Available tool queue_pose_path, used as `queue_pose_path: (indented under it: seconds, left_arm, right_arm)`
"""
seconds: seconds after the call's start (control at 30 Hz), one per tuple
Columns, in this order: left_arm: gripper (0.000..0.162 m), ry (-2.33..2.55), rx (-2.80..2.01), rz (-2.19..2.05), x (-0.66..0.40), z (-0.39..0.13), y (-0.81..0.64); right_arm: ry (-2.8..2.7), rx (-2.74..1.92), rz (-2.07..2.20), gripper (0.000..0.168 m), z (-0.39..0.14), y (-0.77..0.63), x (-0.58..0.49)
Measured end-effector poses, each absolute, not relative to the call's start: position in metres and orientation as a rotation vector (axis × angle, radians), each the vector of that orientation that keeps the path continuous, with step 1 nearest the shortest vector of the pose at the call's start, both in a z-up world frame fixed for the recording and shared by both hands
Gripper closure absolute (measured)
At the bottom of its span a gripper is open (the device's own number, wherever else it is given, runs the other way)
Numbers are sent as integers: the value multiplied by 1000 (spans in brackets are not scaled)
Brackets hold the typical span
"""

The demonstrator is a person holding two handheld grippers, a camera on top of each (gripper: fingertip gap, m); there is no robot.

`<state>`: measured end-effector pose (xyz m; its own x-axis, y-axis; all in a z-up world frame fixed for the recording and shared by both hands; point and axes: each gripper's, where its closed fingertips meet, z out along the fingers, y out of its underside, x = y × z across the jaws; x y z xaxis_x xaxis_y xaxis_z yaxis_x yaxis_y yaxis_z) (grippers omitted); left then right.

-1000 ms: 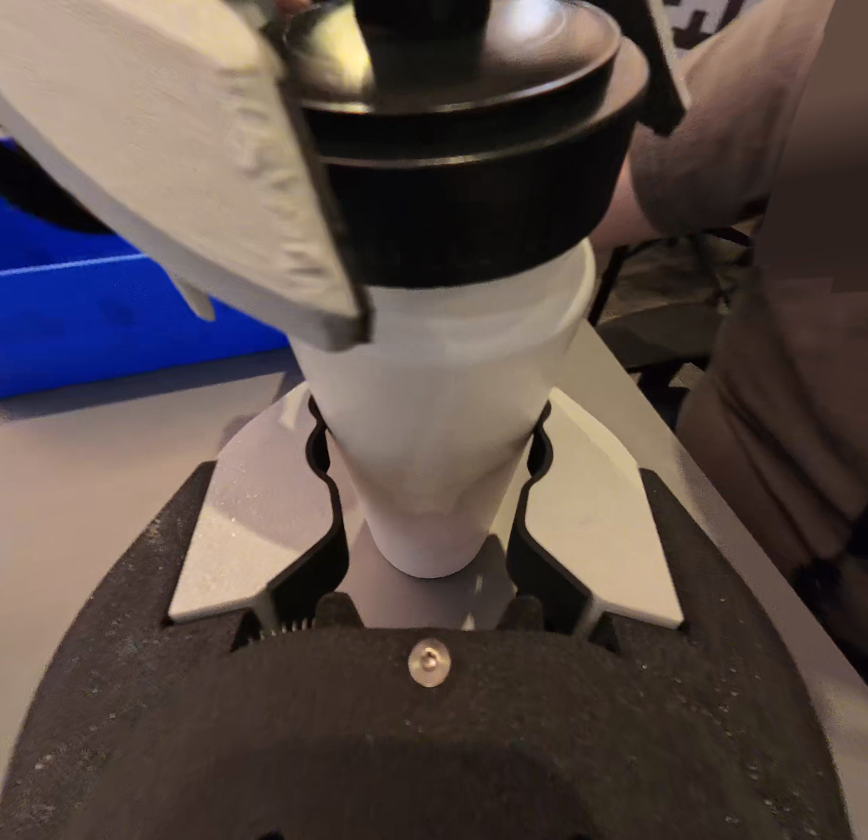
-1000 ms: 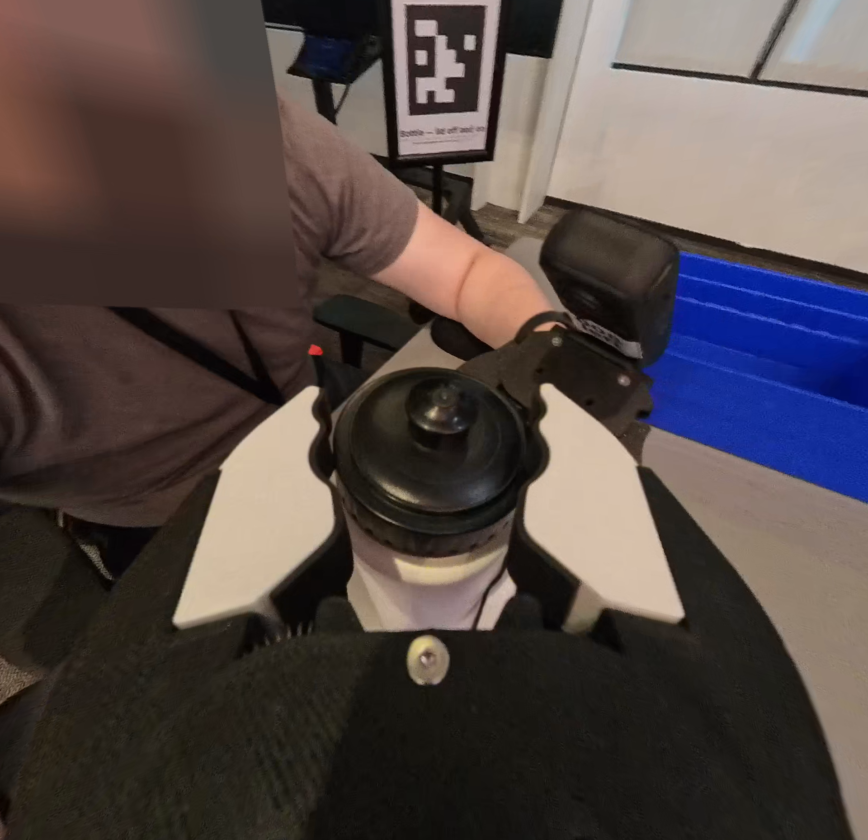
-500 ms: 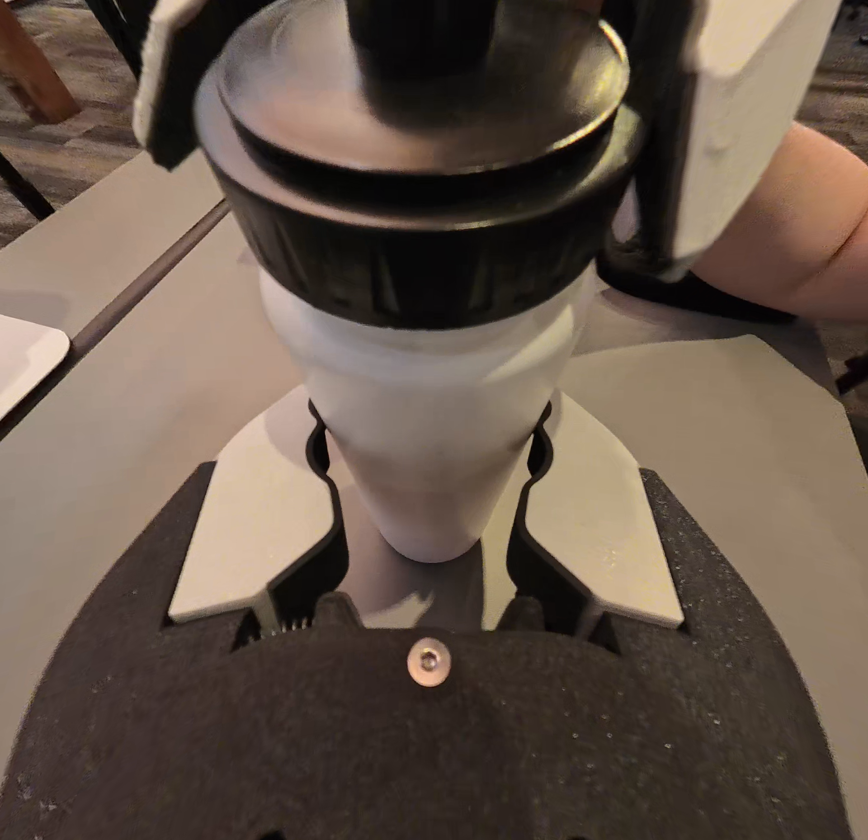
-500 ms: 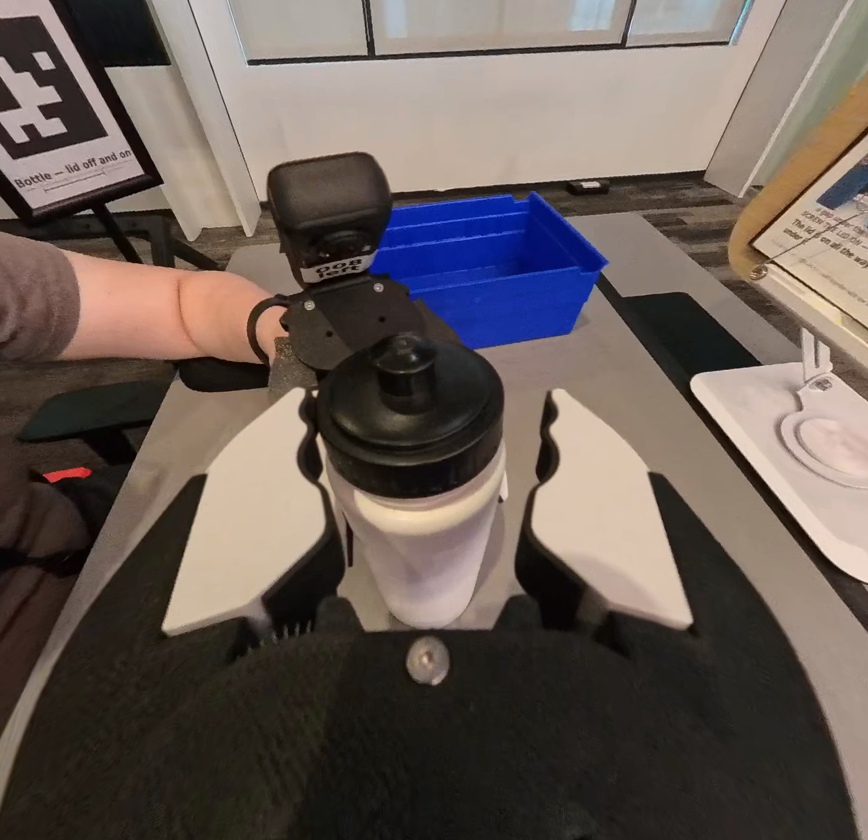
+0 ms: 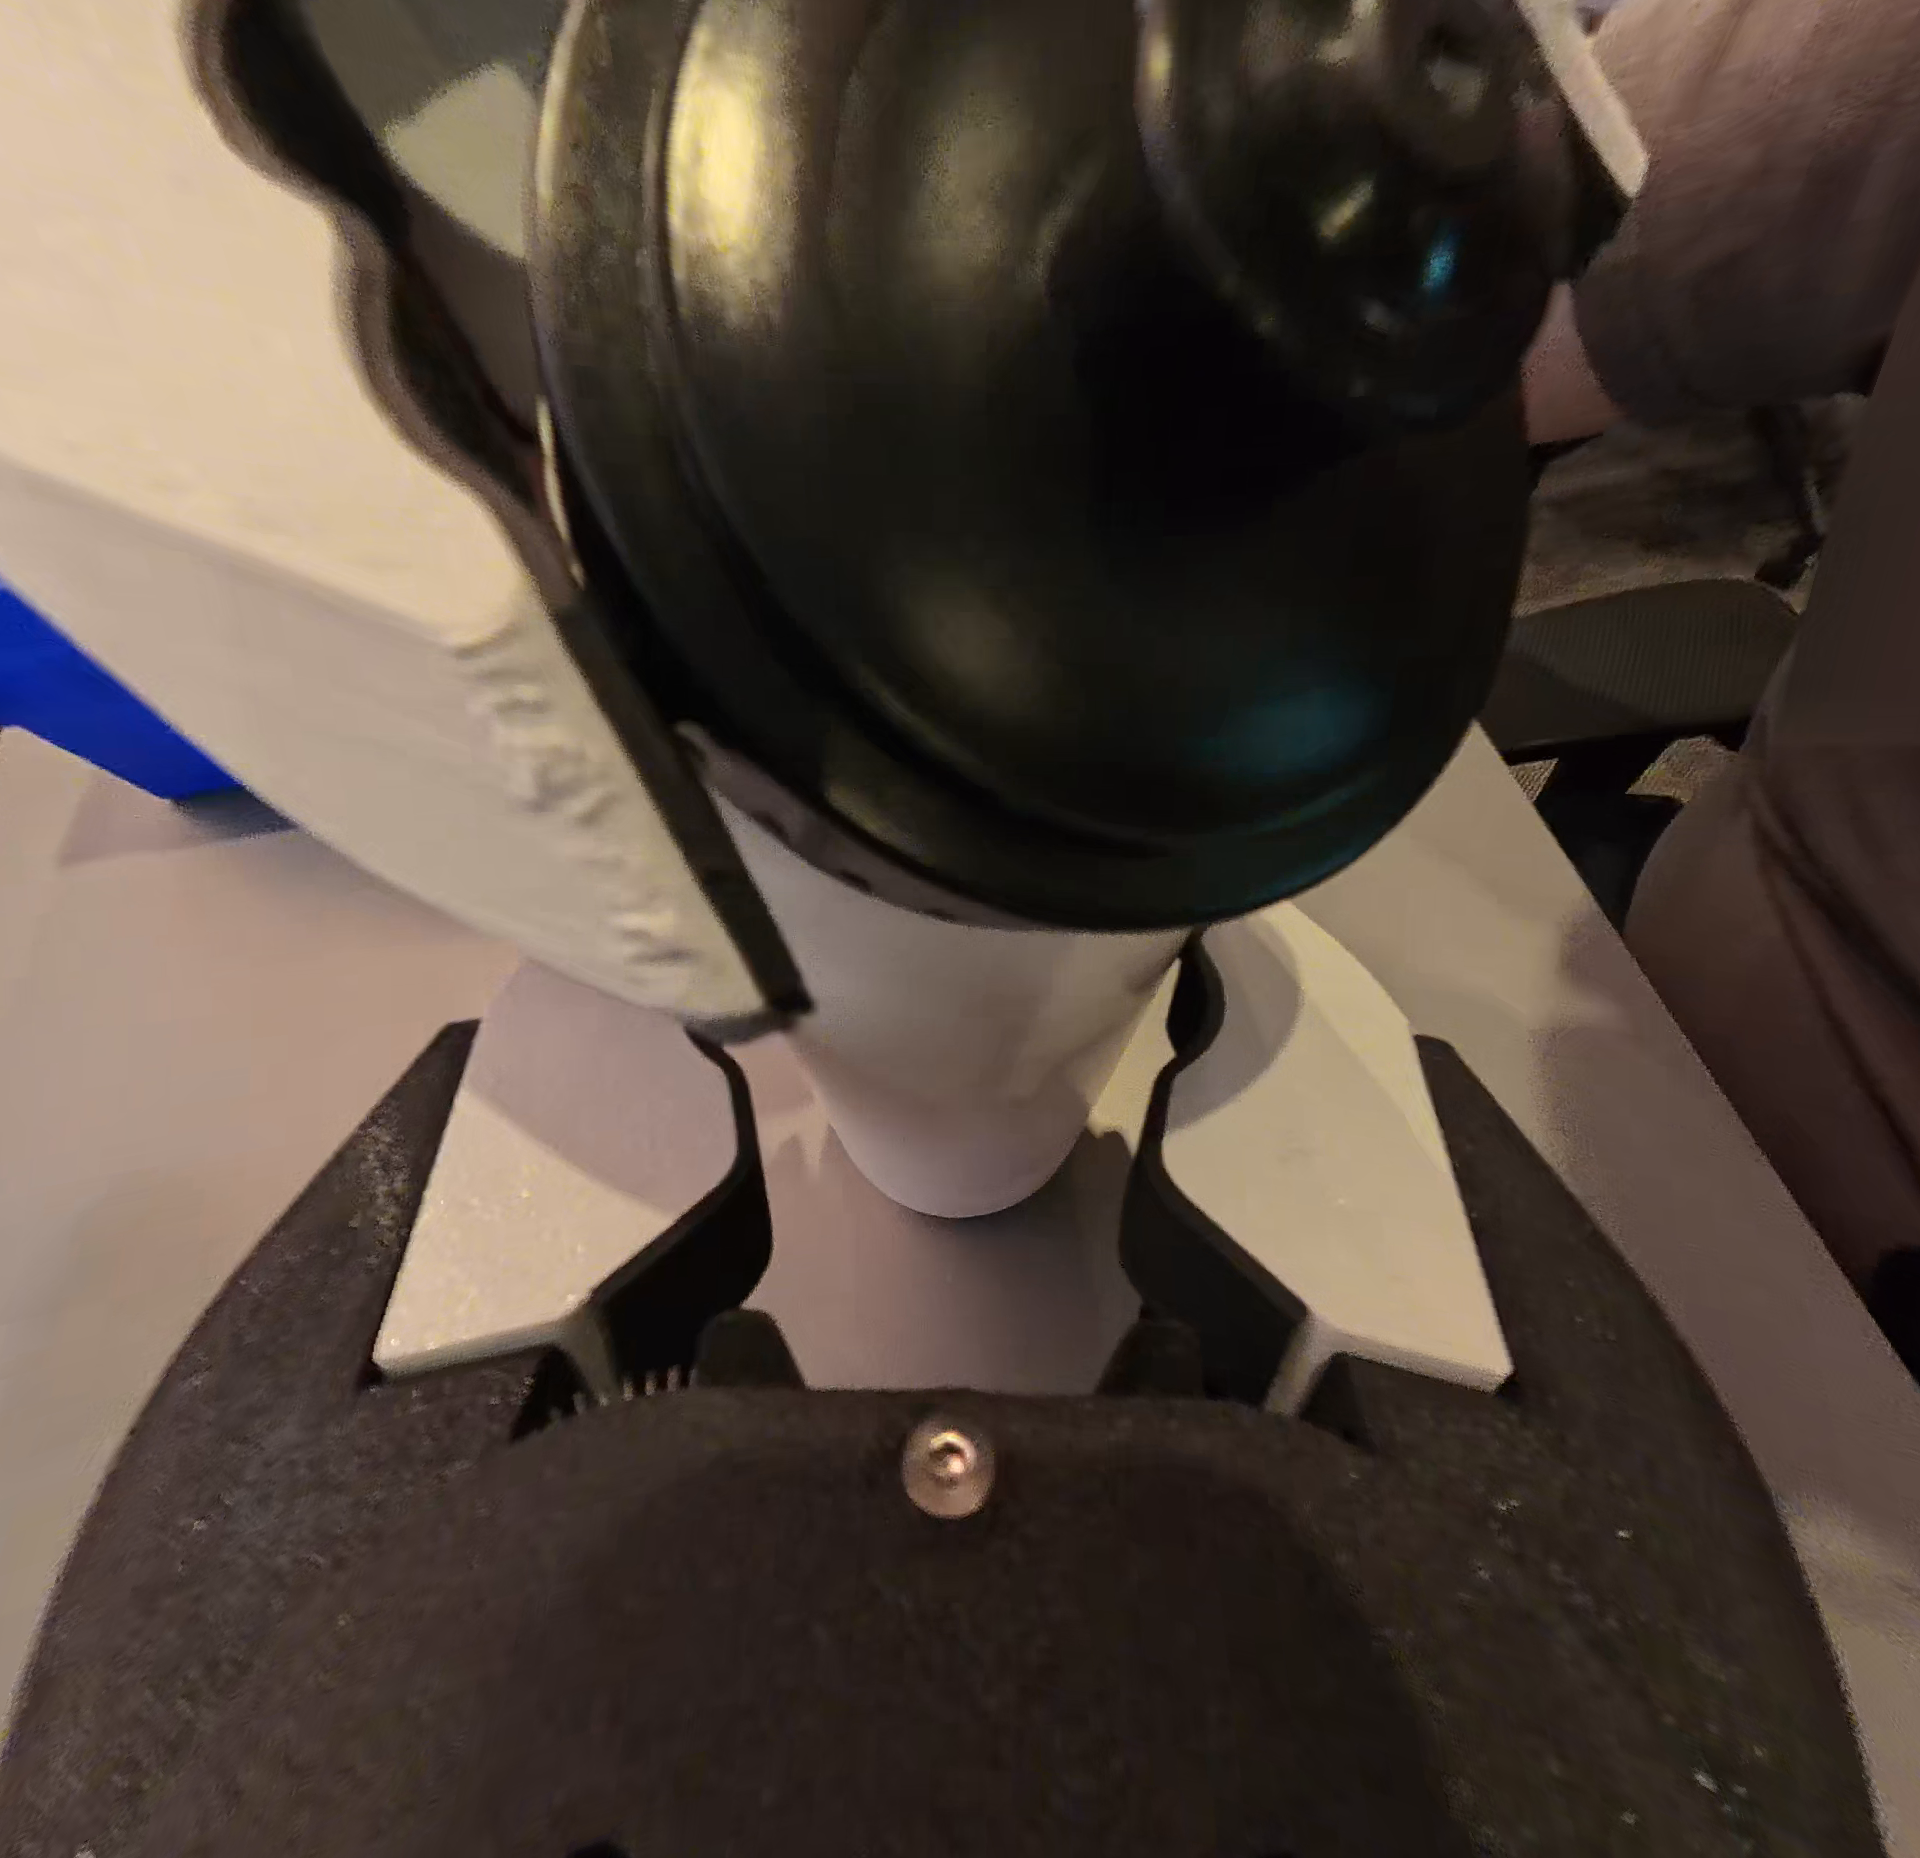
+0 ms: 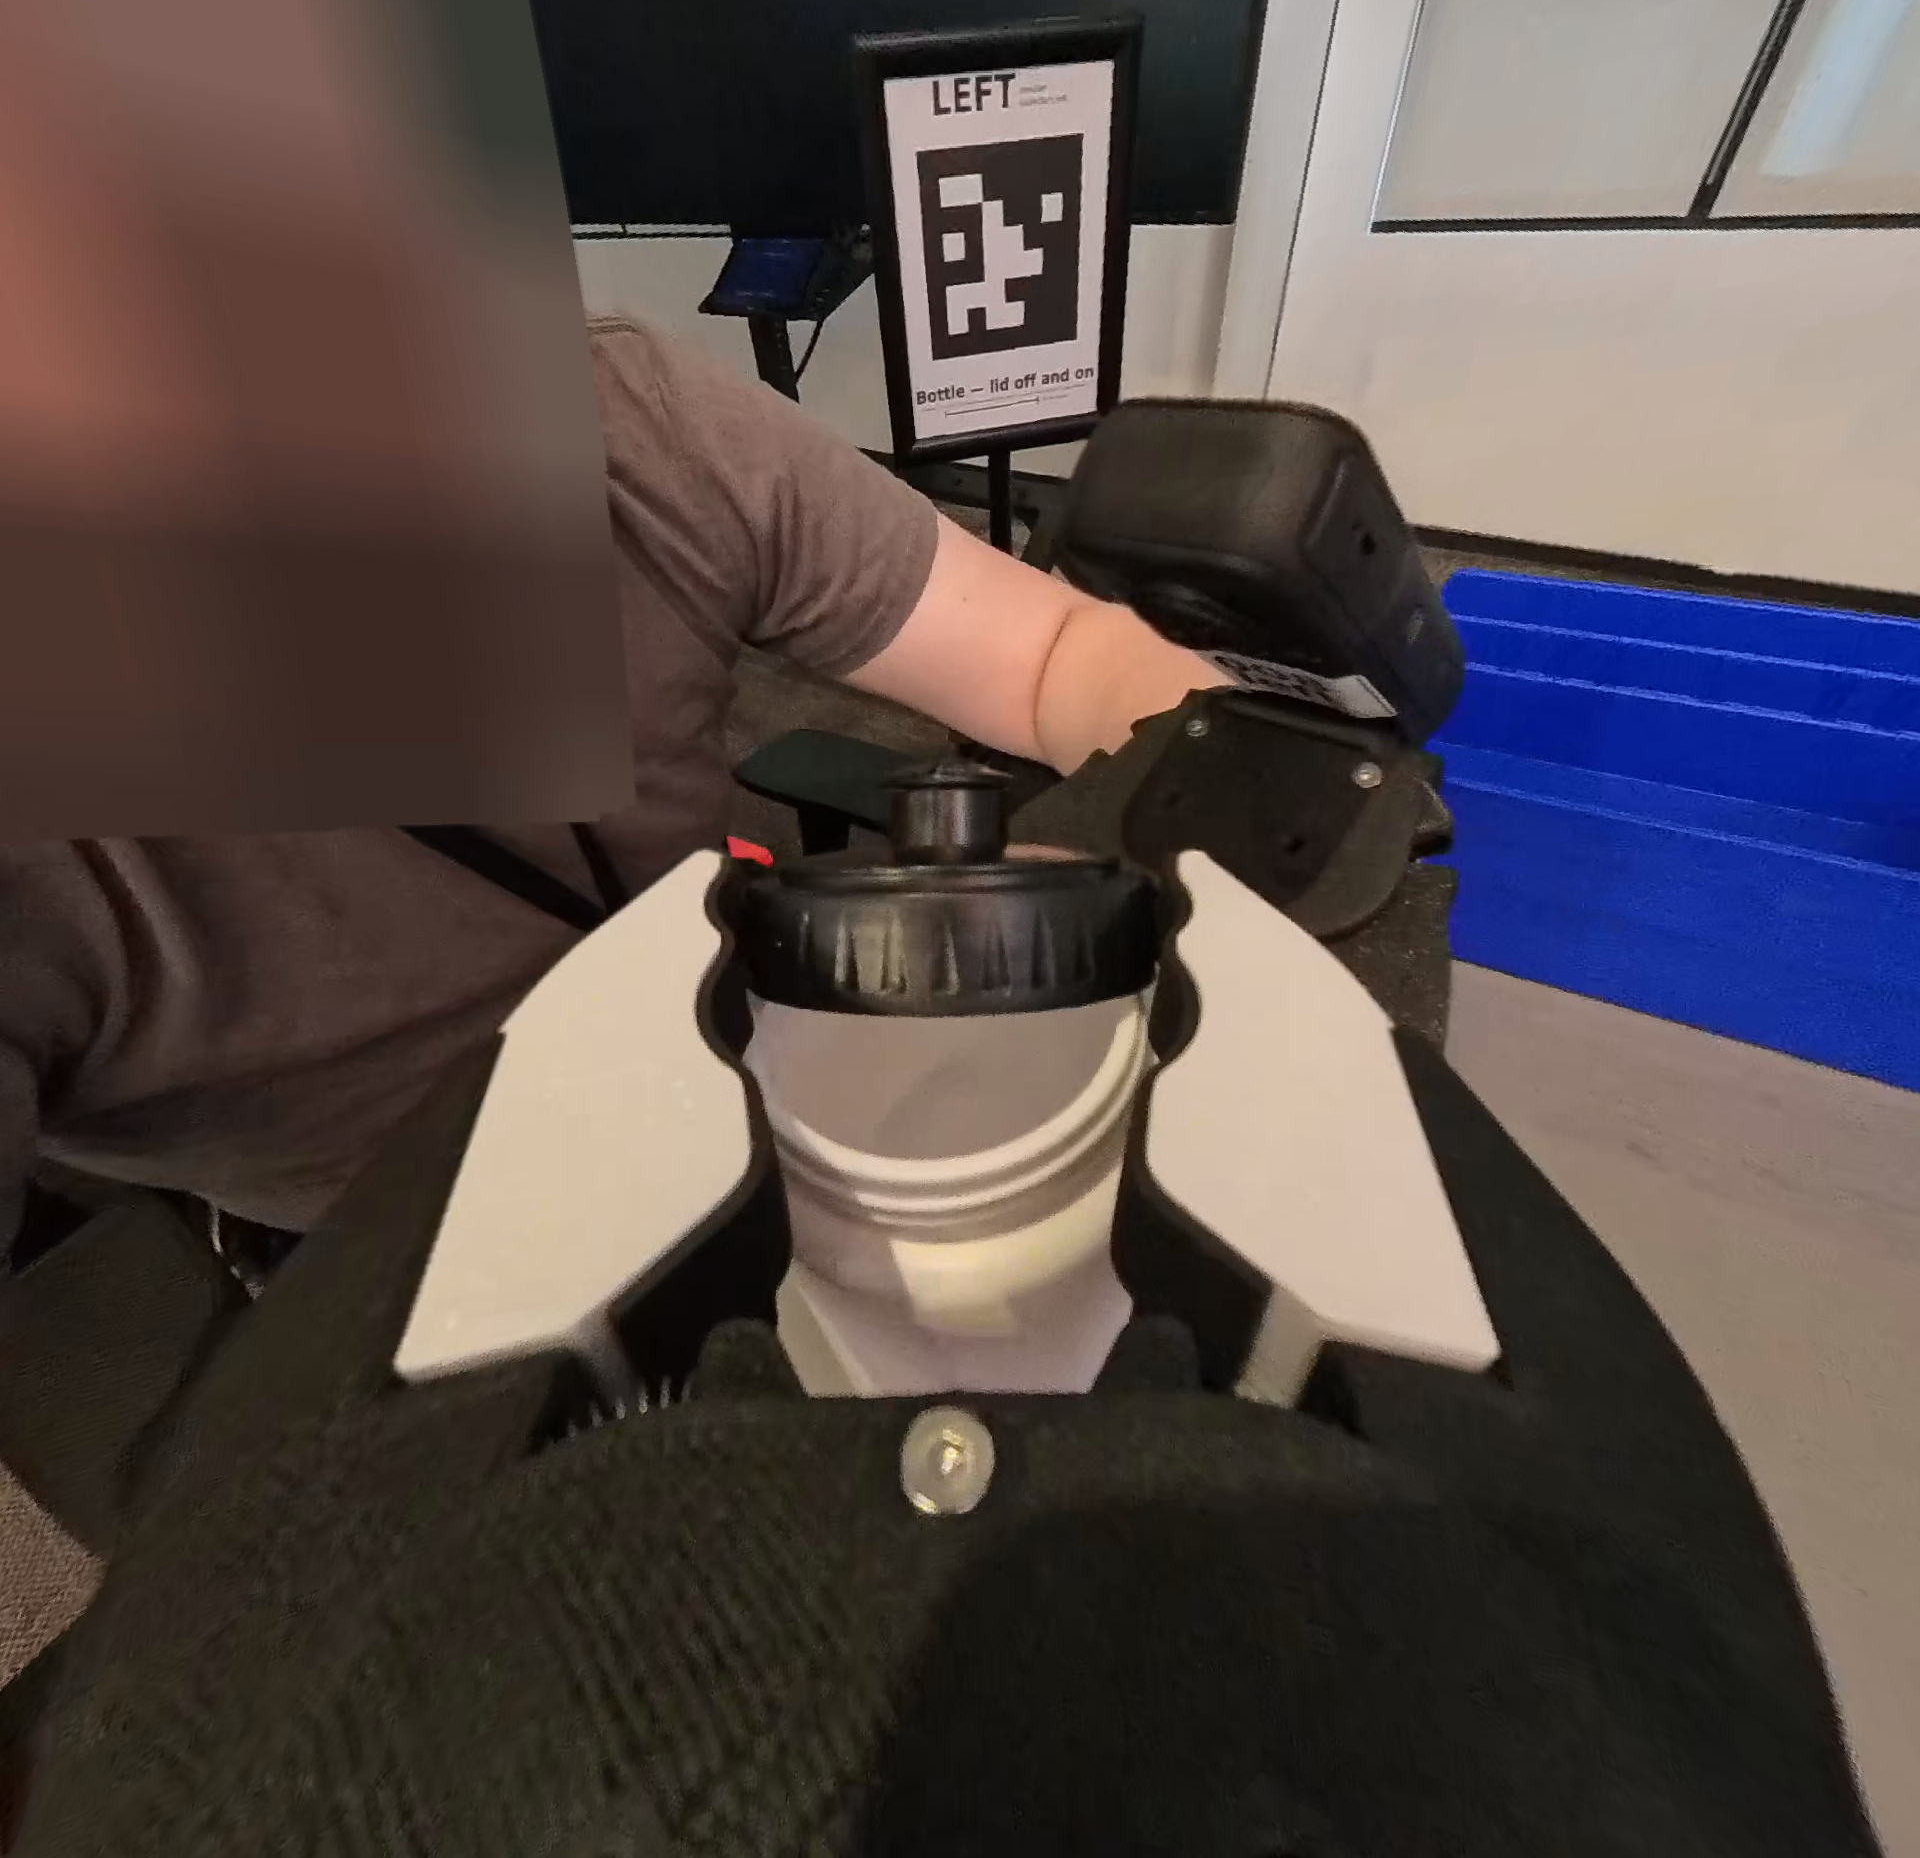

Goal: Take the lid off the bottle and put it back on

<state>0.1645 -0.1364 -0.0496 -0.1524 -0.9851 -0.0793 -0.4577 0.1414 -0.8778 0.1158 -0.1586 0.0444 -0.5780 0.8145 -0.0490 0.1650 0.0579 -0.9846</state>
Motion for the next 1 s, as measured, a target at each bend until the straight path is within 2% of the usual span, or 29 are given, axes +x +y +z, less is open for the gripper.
queue_pose_path:
  seconds: [1.0]
  left_arm:
    - [78, 1607, -1507, -948, 164, -50, -118]
  right_arm:
    - [-1726, -1019, 1437, 91, 44, -135, 114]
